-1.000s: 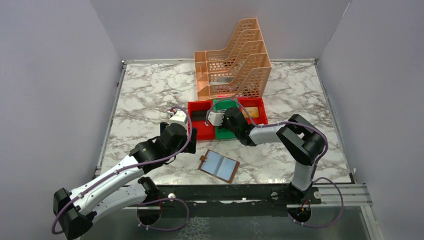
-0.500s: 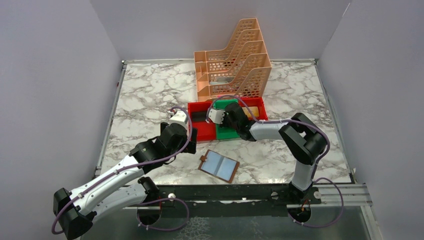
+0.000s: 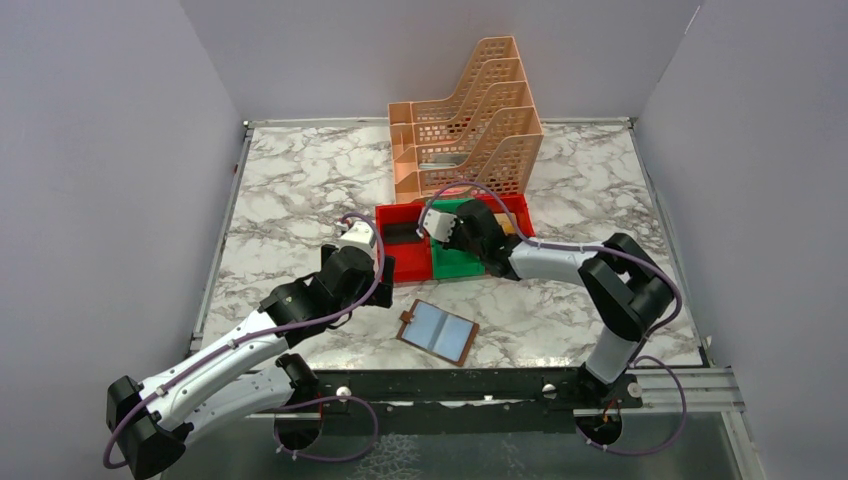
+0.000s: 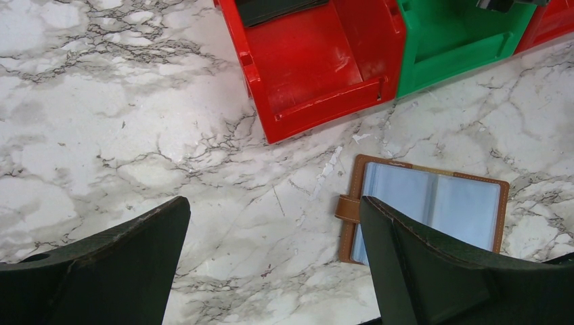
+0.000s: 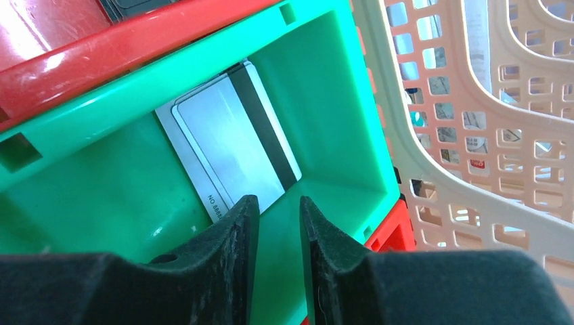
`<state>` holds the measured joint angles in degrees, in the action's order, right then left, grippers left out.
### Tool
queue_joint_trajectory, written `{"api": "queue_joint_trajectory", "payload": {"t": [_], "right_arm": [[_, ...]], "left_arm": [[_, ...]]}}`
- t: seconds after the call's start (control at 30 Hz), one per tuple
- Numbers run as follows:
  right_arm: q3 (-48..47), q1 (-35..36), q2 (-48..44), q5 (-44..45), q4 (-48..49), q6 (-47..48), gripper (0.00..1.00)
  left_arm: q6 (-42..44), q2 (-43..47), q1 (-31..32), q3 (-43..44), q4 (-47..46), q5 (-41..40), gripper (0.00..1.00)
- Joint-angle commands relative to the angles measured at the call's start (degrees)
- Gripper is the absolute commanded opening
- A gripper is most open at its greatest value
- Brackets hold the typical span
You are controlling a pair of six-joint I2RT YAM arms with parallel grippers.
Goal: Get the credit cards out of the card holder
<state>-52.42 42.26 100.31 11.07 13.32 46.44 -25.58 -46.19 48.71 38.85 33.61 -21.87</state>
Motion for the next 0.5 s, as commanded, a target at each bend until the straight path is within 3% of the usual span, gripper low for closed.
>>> {"api": "queue_joint_trajectory", "payload": {"t": [0.0, 0.13, 0.27, 0.47], "right_arm": [[-0.6, -0.3, -3.6, -0.8, -2.7, -6.2, 0.35], [-0.9, -0.3, -6.1, 1.1, -4.7, -18.5, 0.37], [-0.4, -0.3, -11.7, -6.5, -9.1, -35.7, 0.38], [12.4, -0.2, -27.0, -10.6, -4.9, -63.5, 0.43]], "left_arm": [[0.4, 0.7, -0.3, 1.0, 0.2, 1.1, 0.99], [0.4, 0.6, -0.2, 1.0, 0.2, 1.0, 0.99], [0.5, 0.3, -0.2, 1.0, 0.1, 1.0, 0.99], [0.5, 0.6, -0.2, 0.9, 0.0, 1.7, 0.99]]}}
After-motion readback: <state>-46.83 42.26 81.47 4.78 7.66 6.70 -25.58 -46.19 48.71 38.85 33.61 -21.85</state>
